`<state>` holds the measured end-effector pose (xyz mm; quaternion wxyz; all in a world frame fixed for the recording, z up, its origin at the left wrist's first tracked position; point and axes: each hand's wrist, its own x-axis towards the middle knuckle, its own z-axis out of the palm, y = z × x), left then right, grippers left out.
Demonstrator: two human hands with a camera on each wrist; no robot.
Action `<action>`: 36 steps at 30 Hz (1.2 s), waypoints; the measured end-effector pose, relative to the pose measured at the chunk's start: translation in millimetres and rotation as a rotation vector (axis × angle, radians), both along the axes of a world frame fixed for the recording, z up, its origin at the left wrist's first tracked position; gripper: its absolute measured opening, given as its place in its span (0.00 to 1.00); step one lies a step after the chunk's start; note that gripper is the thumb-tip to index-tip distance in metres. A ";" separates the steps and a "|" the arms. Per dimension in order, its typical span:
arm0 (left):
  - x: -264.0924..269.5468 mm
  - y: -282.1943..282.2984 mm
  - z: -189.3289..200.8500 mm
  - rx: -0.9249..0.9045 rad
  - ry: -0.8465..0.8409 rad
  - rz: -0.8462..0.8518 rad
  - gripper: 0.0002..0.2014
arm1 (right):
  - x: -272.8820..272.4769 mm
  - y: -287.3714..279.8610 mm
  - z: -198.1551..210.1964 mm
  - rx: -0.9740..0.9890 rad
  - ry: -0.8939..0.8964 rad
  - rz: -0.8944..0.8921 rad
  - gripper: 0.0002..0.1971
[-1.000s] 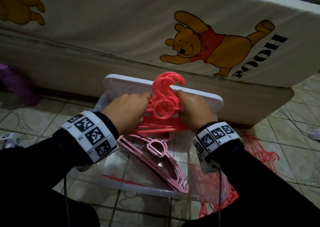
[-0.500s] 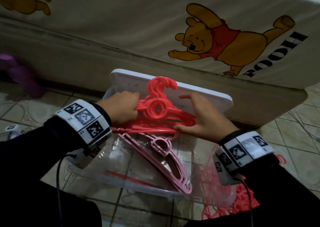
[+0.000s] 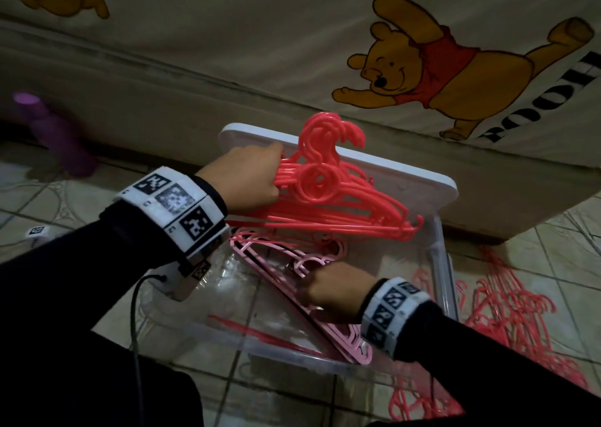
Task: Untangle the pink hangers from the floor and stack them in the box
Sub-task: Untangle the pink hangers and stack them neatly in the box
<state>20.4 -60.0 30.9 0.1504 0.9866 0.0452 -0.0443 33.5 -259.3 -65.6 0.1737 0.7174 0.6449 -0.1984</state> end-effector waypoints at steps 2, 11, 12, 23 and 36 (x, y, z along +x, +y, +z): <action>2.0 -3.4 0.9 -0.020 -0.014 0.008 0.11 | -4.6 16.3 -16.9 -0.096 -0.005 0.118 0.09; 8.5 -4.6 -0.5 -0.068 -0.052 0.019 0.16 | -12.4 51.9 -101.8 -0.145 0.301 0.115 0.16; 8.8 -4.0 -0.9 -0.070 -0.055 0.018 0.16 | -12.7 52.3 -109.1 -0.126 0.343 0.079 0.13; 10.4 -2.7 -4.5 -0.063 -0.022 0.035 0.15 | -17.3 48.1 -126.8 -0.203 0.602 -0.178 0.04; 3.9 -4.4 -1.8 -0.058 -0.007 0.049 0.22 | 3.9 -6.1 48.0 0.417 0.377 -0.484 0.11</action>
